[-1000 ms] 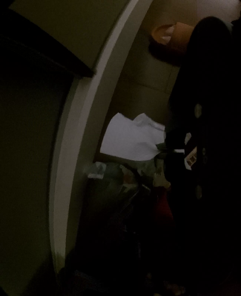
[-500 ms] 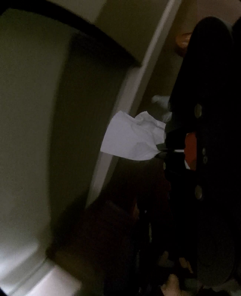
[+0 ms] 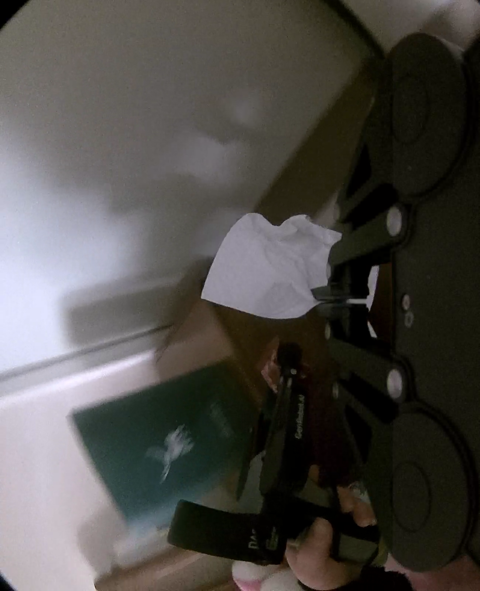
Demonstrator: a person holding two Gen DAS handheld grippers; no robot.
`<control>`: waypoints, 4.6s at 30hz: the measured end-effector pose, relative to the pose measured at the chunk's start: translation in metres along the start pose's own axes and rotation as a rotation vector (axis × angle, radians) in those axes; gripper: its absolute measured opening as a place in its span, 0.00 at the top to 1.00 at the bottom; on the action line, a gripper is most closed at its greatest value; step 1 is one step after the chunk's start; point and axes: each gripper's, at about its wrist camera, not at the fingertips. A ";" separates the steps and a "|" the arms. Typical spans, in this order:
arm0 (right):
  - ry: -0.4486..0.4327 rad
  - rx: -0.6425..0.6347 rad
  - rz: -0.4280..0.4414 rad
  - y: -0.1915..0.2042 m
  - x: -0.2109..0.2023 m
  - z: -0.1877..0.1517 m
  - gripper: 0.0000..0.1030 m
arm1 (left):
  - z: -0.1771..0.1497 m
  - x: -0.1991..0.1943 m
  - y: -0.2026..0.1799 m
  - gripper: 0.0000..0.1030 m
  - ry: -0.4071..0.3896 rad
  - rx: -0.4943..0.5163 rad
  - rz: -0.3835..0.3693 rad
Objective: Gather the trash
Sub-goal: 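Lift both held items up over the green trash bin, then open the left tool over the bin while the right tool releases the tissue, then lower both open tools back down to the trash pile, then grasp the red mesh sleeve with the left tool while the right tool grasps crumpled grey paper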
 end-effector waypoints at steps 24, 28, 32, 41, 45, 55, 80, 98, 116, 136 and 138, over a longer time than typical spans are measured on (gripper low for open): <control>-0.379 -0.343 0.175 0.175 -0.012 0.257 0.99 | 0.104 -0.229 0.094 0.63 -0.450 -0.023 0.316; -0.390 -0.320 0.191 0.179 0.002 0.279 0.99 | 0.119 -0.226 0.119 0.63 -0.440 -0.038 0.383; -0.395 -0.272 0.223 0.178 0.029 0.292 0.99 | 0.130 -0.220 0.150 0.63 -0.400 -0.079 0.438; -0.251 -0.194 0.227 0.166 0.097 0.272 0.99 | 0.156 -0.188 0.198 0.63 -0.321 -0.165 0.481; -0.176 -0.202 0.210 0.164 0.109 0.261 0.99 | 0.164 -0.175 0.204 0.63 -0.290 -0.175 0.463; -0.089 -0.279 0.123 0.179 0.116 0.250 0.85 | 0.173 -0.150 0.202 0.63 -0.167 -0.136 0.438; -0.173 -0.289 0.081 0.141 -0.001 0.201 0.56 | 0.140 -0.196 0.142 0.29 -0.258 -0.054 0.365; -0.153 -0.115 -0.019 0.034 -0.044 0.087 0.44 | 0.095 -0.180 0.033 0.06 -0.299 -0.023 0.188; 0.109 0.061 -0.208 -0.098 0.053 -0.092 0.43 | 0.029 0.048 0.002 0.01 -0.054 -0.072 0.028; 0.504 0.172 -0.156 -0.184 0.243 -0.244 0.43 | -0.149 0.329 -0.029 0.01 0.432 0.215 0.031; 0.539 0.146 -0.142 -0.186 0.260 -0.257 0.43 | -0.167 0.348 -0.035 0.01 0.456 0.281 0.001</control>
Point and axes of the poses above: each gripper's, at about its wrist camera, not at the fingertips, and x roughly the way its jaws point, y to its left, z to its top, and after that the axes turned 5 degrees about -x, right-handed
